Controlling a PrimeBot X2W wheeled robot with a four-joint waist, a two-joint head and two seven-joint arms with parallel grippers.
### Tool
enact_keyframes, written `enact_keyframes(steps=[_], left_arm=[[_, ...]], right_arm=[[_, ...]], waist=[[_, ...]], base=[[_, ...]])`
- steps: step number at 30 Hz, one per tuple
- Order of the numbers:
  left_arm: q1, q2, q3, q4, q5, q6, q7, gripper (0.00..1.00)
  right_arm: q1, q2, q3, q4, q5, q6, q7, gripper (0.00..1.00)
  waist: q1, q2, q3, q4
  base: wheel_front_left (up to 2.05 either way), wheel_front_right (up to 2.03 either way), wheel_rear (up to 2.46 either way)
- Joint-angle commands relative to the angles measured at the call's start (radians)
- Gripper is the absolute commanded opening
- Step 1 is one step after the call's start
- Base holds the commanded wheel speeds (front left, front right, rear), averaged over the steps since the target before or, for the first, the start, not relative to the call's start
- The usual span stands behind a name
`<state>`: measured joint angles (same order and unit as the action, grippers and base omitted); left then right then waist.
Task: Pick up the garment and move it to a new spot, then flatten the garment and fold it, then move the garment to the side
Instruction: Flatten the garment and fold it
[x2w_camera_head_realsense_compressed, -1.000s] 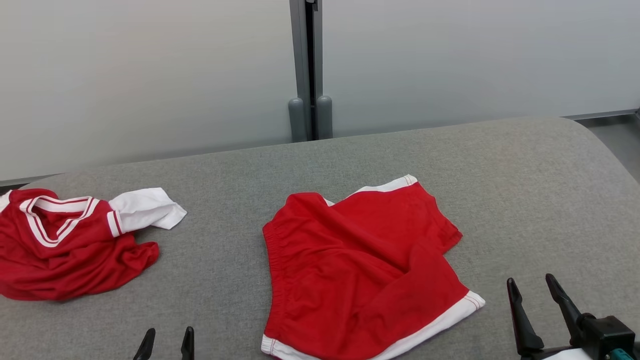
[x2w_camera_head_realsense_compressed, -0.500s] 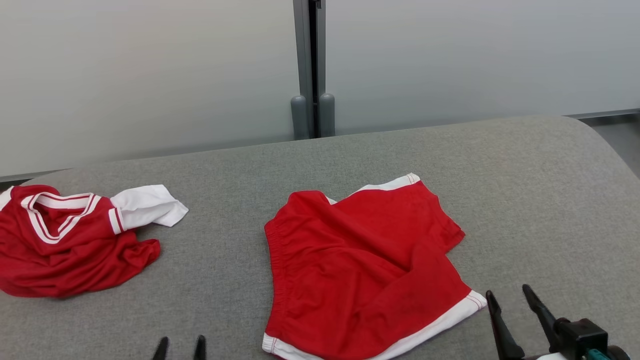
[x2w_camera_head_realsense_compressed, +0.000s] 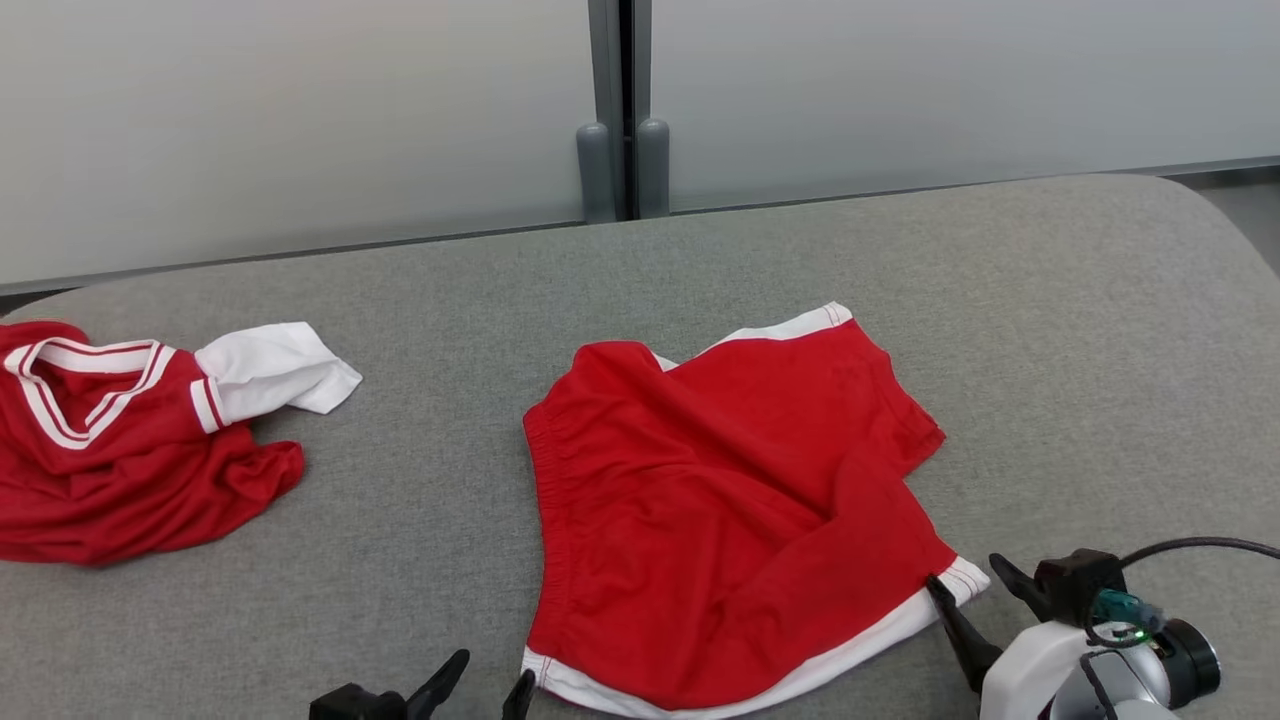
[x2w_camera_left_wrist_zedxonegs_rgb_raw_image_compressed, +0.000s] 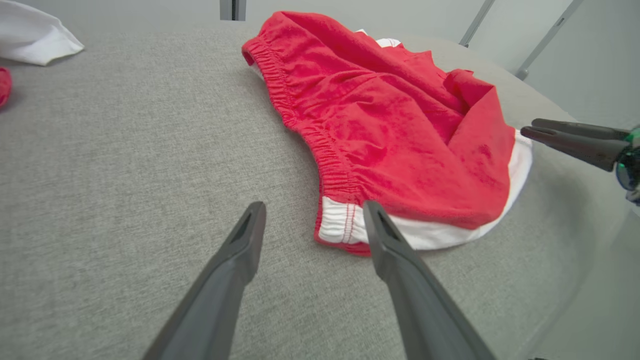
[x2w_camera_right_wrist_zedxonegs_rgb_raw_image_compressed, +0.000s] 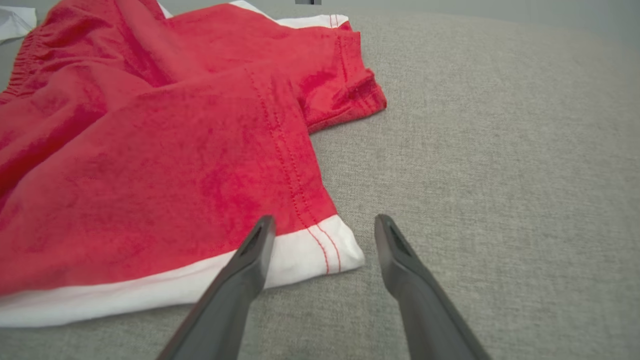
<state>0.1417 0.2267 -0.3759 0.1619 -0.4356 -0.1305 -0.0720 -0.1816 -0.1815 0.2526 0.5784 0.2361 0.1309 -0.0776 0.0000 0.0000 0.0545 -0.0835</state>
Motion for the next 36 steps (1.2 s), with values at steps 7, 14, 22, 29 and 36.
enact_keyframes(steps=[7, 14, 22, 29, 36], left_arm=[[-0.099, 0.054, -0.106, 0.032, -0.045, 0.000, 0.024, 1.00], [-0.151, 0.090, -0.165, 0.062, -0.099, 0.000, 0.009, 1.00], [-0.192, 0.125, -0.250, 0.099, -0.162, 0.000, -0.003, 0.49], [-0.212, 0.145, -0.317, 0.086, -0.255, 0.000, -0.034, 0.00], [-0.165, 0.204, -0.253, -0.125, -0.387, 0.002, -0.061, 0.00]], right_arm=[[-0.052, -0.015, 0.048, 0.091, 0.041, 0.000, 0.051, 1.00], [-0.071, -0.016, 0.088, 0.126, 0.073, 0.000, 0.053, 1.00], [-0.081, -0.013, 0.147, 0.156, 0.121, 0.000, 0.079, 0.96], [-0.059, -0.060, 0.224, 0.073, 0.278, 0.000, 0.073, 0.00], [0.035, -0.166, 0.112, -0.371, 0.614, 0.000, 0.027, 0.00]], waist=[[0.0000, 0.0000, 0.051, 0.019], [0.0000, 0.0000, 0.070, 0.004], [0.0000, 0.0000, 0.088, -0.021], [0.0000, 0.0000, 0.072, -0.024], [0.0000, 0.0000, 0.065, -0.039]], base=[[0.00, 0.00, 0.00], [0.00, 0.00, 0.00], [0.00, 0.00, 0.00], [0.00, 0.00, 0.00], [0.00, 0.00, 0.00]])
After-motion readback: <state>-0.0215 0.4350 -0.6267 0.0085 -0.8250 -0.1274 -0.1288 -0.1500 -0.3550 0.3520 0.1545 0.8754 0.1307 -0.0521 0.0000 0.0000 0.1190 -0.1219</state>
